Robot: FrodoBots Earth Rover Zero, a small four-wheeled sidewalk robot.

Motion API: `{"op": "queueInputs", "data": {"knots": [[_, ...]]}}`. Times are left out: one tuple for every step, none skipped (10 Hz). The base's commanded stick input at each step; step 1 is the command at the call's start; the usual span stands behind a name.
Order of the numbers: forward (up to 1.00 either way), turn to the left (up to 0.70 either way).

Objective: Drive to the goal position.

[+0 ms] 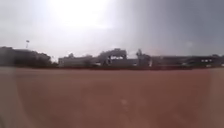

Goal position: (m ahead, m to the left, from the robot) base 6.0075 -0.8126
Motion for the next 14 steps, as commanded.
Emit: {"op": "queueInputs", "data": {"knots": [[0.7, 0.0], [0.7, 0.0], [0.7, 0.0], [0.7, 0.0], [0.7, 0.0], [0.7, 0.0], [0.7, 0.0], [0.7, 0.0], [0.7, 0.0], [0.7, 0.0], [0.7, 0.0], [0.7, 0.0], [0.7, 0.0], [0.7, 0.0]]}}
